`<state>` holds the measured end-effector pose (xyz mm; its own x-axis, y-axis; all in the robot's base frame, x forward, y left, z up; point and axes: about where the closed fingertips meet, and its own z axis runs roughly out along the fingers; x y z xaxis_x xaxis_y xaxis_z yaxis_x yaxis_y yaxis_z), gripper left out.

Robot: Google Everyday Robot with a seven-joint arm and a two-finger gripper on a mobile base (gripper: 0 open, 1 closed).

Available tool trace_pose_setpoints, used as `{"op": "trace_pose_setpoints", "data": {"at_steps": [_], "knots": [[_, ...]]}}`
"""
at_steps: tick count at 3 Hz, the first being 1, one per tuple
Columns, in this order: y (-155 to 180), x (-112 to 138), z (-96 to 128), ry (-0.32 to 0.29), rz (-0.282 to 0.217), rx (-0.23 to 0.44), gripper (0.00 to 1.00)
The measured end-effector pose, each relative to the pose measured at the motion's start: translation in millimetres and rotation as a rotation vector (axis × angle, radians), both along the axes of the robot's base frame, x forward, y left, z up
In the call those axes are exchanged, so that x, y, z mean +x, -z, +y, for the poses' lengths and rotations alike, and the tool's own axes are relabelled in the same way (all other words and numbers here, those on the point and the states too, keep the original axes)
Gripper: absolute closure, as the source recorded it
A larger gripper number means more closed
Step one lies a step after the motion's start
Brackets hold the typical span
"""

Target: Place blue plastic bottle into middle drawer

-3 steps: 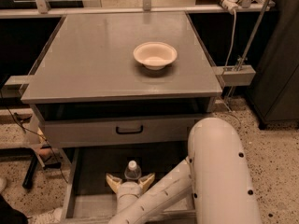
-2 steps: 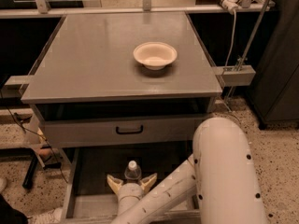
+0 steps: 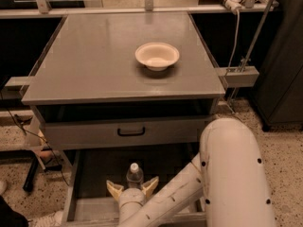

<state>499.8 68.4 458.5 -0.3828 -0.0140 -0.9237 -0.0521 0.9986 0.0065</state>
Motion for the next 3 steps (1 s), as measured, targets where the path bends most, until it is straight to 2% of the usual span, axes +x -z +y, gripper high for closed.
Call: {"op": "trace_pose_setpoints", "data": {"at_steps": [1, 2, 3], "knots": [[-11.4, -3.0, -6.3, -0.01, -0.02, -0.006, 0.0], [-25.3, -11.4, -22.6, -0.006, -0.028, -0.015, 0.0], [-36.1, -14.3, -49.5, 0.032, -0.035, -0.029, 0.0]]}}
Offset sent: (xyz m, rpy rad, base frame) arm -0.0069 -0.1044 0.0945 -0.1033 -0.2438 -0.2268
